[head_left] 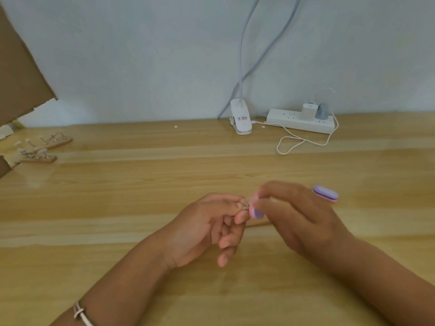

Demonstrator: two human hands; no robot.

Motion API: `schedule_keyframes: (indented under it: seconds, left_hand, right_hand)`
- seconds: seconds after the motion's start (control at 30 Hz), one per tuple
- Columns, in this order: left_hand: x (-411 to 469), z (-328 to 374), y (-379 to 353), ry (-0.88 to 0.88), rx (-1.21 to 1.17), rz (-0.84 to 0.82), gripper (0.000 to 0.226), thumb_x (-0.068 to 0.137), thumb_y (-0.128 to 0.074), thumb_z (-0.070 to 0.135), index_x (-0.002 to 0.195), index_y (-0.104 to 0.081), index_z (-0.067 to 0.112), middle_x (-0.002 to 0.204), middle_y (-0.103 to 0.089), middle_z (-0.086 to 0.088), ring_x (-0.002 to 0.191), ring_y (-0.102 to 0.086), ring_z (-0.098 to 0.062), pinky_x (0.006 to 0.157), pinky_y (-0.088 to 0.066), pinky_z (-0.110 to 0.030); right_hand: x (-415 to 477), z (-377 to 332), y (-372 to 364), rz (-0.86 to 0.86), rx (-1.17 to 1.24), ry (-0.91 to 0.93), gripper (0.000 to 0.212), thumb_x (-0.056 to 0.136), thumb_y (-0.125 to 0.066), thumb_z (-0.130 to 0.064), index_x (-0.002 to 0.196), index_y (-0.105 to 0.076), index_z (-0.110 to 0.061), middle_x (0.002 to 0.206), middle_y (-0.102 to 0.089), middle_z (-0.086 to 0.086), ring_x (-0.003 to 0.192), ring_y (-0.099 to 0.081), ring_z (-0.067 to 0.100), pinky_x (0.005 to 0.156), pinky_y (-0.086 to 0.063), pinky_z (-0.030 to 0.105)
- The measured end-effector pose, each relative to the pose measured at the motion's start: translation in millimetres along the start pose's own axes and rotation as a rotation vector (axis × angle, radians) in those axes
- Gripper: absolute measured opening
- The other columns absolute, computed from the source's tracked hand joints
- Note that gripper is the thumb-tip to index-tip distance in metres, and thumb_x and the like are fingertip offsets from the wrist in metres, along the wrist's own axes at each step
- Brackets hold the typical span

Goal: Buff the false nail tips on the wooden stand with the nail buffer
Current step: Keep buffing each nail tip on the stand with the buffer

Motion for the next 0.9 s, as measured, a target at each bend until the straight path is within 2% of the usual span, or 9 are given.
schedule_keyframes:
  seconds: [0.13,0.27,0.37,0.47,0.53,0.6,0.67,0.8,0.9]
  left_hand:
    - [0,2,2,-0.018,0.042,0.009,0.025,0.095,-0.038,0.016,0.072,-0.048,0.014,0.048,-0.045,-0.004,0.035,-0.050,-0.017,0.043,-0.041,-0.020]
    - [1,2,12,-0.037,0.095,0.085,0.024,0.094,-0.041,0.019,0.073,-0.050,0.015,0.051,-0.046,-0.004,0.038,-0.050,-0.018,0.046,-0.042,-0.021]
    - [1,2,15,-0.040,0.152,0.107,0.026,0.095,-0.041,0.020,0.072,-0.051,0.016,0.052,-0.048,-0.003,0.040,-0.051,-0.020,0.048,-0.043,-0.022]
    - [1,1,16,-0.040,0.230,0.128,0.026,0.096,-0.043,0.022,0.073,-0.053,0.016,0.053,-0.051,-0.002,0.043,-0.053,-0.019,0.051,-0.044,-0.023]
    - [1,1,15,-0.045,0.259,0.139,0.025,0.096,-0.045,0.023,0.074,-0.055,0.015,0.055,-0.053,-0.003,0.044,-0.054,-0.019,0.052,-0.046,-0.024]
    - [1,1,13,-0.045,0.269,0.141,0.025,0.096,-0.047,0.022,0.074,-0.057,0.014,0.056,-0.055,-0.004,0.045,-0.055,-0.019,0.051,-0.047,-0.025]
    - [1,1,12,-0.040,0.279,0.146,0.025,0.096,-0.047,0.022,0.074,-0.058,0.015,0.058,-0.056,-0.004,0.046,-0.056,-0.019,0.051,-0.047,-0.025]
    - [1,1,10,-0.037,0.285,0.146,0.026,0.096,-0.048,0.021,0.074,-0.060,0.016,0.059,-0.058,-0.004,0.047,-0.058,-0.018,0.051,-0.048,-0.025]
    - [1,2,9,-0.041,0.280,0.143,0.026,0.097,-0.047,0.020,0.074,-0.061,0.016,0.060,-0.058,-0.005,0.048,-0.059,-0.018,0.051,-0.049,-0.025]
  right_hand:
    - [-1,35,11,0.038,0.061,-0.212,0.038,0.090,-0.061,0.008,0.119,-0.058,-0.016,0.112,-0.061,0.002,0.101,-0.062,0.013,0.080,-0.052,0.030]
    - [3,19,5,0.045,0.036,-0.164,0.036,0.088,-0.062,0.009,0.116,-0.060,-0.013,0.108,-0.065,0.005,0.097,-0.062,0.015,0.087,-0.042,0.011]
    - [4,27,7,0.046,0.050,-0.249,0.029,0.084,-0.063,0.009,0.109,-0.066,-0.006,0.101,-0.065,0.005,0.098,-0.061,0.011,0.090,-0.038,0.008]
    - [0,38,6,0.020,0.206,-0.410,0.027,0.079,-0.059,0.005,0.100,-0.061,-0.012,0.092,-0.061,0.000,0.092,-0.059,0.012,0.079,-0.046,0.025]
    - [-4,39,2,-0.024,0.326,-0.515,0.017,0.079,-0.047,-0.009,0.093,-0.052,-0.018,0.083,-0.056,-0.001,0.078,-0.054,0.015,0.075,-0.043,0.033]
    - [-6,37,-2,-0.067,0.444,-0.574,0.015,0.078,-0.036,-0.018,0.087,-0.047,-0.015,0.075,-0.047,-0.002,0.066,-0.044,0.016,0.077,-0.035,0.017]
    - [-5,34,-4,-0.096,0.511,-0.596,0.015,0.080,-0.032,-0.021,0.085,-0.044,-0.016,0.074,-0.040,0.002,0.062,-0.037,0.017,0.068,-0.029,0.008]
    - [-4,30,-9,-0.126,0.606,-0.644,0.014,0.084,-0.046,-0.009,0.093,-0.052,-0.019,0.069,-0.042,0.006,0.057,-0.036,0.011,0.064,-0.033,0.008]
    - [-6,30,-16,-0.148,0.629,-0.654,0.019,0.088,-0.055,-0.008,0.099,-0.058,-0.024,0.062,-0.041,-0.003,0.055,-0.037,0.003,0.060,-0.034,0.010]
Point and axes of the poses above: each hand's wrist, its own x-axis towards the middle knuckle, its own y-axis out of the back of the hand, z = x × y, the point moved 10 cm from there along x, towards the middle knuckle
